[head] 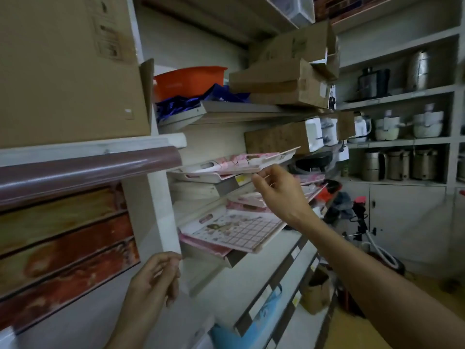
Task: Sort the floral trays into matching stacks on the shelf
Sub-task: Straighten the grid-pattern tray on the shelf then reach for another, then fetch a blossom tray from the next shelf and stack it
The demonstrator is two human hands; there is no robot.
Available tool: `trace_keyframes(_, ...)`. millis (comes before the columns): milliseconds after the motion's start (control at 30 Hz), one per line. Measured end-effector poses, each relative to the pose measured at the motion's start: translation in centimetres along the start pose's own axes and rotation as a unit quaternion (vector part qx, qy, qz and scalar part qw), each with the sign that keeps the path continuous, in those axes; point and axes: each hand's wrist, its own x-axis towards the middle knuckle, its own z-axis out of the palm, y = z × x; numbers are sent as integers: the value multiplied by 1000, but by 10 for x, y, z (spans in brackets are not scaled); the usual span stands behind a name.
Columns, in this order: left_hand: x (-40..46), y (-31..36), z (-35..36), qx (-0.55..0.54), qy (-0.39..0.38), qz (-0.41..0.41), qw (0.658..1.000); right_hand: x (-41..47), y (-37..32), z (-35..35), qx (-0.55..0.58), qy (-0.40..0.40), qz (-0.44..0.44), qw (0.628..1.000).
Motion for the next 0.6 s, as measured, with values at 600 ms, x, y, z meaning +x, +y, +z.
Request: trace_keyframes(600, 125, 14, 120, -83, -35, -35, 995, 180, 127, -15, 384, -21, 371, 845)
